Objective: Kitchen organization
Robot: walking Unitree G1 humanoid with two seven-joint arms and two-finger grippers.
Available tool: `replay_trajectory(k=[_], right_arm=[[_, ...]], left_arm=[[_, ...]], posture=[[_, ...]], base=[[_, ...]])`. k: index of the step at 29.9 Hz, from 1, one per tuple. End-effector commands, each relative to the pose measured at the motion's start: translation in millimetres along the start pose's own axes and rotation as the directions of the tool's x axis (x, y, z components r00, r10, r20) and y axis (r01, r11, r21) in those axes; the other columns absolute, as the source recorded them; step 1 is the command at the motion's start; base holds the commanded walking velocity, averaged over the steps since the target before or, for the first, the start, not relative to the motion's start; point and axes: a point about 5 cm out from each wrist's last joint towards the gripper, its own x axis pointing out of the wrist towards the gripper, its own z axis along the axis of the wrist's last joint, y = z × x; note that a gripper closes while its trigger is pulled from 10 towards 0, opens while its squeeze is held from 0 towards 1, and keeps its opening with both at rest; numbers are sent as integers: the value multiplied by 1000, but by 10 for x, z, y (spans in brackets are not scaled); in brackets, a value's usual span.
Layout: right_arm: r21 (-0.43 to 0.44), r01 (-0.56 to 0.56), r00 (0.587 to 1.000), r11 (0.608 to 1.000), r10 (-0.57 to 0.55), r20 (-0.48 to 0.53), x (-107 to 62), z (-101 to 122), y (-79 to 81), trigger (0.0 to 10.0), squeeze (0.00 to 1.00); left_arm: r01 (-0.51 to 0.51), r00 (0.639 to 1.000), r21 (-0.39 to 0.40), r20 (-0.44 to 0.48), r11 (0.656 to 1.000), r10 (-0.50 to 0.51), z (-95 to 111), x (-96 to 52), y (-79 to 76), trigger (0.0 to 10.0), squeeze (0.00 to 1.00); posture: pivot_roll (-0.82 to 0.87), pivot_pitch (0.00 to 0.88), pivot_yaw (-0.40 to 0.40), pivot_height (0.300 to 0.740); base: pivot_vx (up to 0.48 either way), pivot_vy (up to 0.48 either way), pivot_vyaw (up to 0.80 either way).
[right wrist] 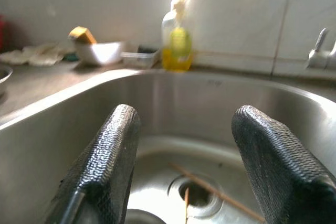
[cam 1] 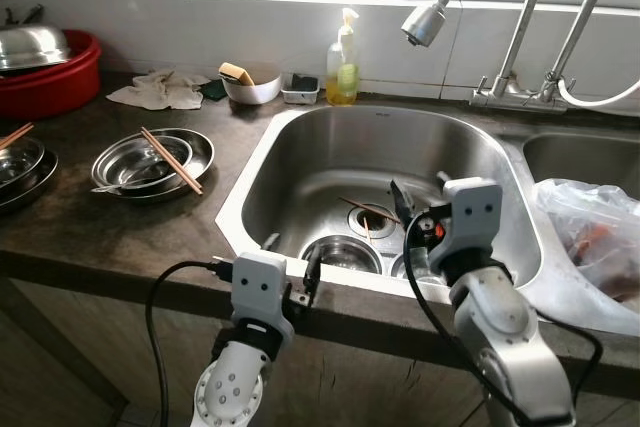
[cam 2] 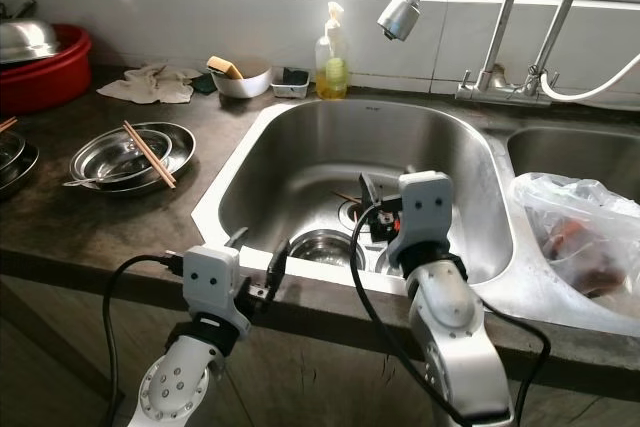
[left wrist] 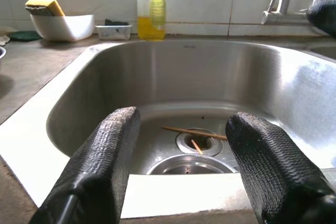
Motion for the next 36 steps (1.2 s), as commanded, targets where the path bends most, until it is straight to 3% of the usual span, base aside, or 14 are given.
replay_trajectory(k=[1, 13, 24, 33, 36], right_arm=[[-5, -9, 1000, 1000, 9, 30, -18, 60, 49, 10000, 0], [-36, -25, 998, 999, 27, 64, 25, 109, 54, 10000, 0], [-37, -13, 997, 999, 16, 70, 74, 112, 29, 10000, 0], [-12, 2, 997, 1000, -2, 78, 122, 141, -10, 10000, 0], [9, 14, 997, 1000, -14, 71, 143, 139, -38, 10000, 0]], left_arm=[[14, 1000, -7, -21, 1000, -14, -44, -18, -25, 10000, 0], [15, 1000, -3, -18, 1000, -15, -45, -20, -7, 10000, 0], [25, 999, -7, -30, 1000, -26, -76, -55, -11, 10000, 0], [30, 999, 0, -29, 1000, -30, -70, -23, -7, 10000, 0], [28, 999, 13, -27, 1000, -28, -67, -17, 7, 10000, 0]], posture=[[98, 23, -25, 740], [98, 14, -25, 740], [102, 14, -21, 740], [102, 15, -15, 740], [103, 13, -14, 740]], base=[[0, 0, 0], [0, 0, 0], [-262, 184, 800], [0, 0, 776], [0, 0, 0]])
